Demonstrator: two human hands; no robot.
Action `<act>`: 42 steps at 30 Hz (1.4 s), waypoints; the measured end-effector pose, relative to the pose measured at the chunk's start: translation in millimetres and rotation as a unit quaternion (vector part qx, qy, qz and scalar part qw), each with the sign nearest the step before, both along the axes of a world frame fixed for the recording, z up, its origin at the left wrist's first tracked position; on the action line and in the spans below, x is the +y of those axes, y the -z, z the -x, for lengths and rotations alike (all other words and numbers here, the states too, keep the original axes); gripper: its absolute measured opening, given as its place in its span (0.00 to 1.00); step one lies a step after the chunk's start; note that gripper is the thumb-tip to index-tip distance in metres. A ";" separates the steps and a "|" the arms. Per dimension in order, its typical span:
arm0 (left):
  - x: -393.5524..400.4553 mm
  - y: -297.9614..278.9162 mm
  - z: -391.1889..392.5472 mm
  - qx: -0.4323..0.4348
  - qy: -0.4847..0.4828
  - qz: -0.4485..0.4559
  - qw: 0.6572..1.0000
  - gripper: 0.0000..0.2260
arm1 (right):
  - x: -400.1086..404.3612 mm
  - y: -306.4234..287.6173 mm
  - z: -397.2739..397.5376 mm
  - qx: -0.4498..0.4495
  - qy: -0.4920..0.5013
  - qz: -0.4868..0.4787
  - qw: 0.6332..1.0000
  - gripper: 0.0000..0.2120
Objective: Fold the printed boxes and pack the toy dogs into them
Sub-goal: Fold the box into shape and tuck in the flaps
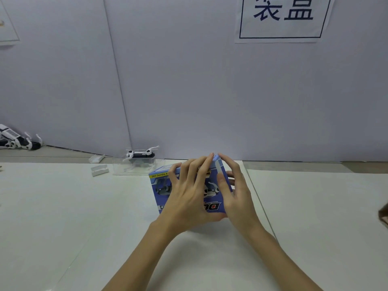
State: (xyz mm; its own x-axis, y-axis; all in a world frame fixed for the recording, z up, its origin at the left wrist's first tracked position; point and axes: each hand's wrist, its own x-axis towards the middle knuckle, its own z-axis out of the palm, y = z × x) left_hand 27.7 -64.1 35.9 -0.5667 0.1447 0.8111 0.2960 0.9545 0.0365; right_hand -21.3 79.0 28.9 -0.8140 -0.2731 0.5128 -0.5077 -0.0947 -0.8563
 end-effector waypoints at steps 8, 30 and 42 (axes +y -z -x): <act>1.1 3.6 1.0 0.050 0.032 -0.012 0.998 0.39 | 3.4 -1.4 2.2 0.007 -0.031 0.028 0.999 0.21; -7.3 -8.1 -0.9 0.098 -0.002 -0.019 0.995 0.30 | 18.9 -8.5 5.5 0.093 -0.082 -0.081 0.989 0.24; -7.6 -14.2 -2.5 0.096 -0.011 -0.073 0.993 0.29 | 3.5 -8.6 -7.0 0.046 -0.084 -0.010 0.995 0.23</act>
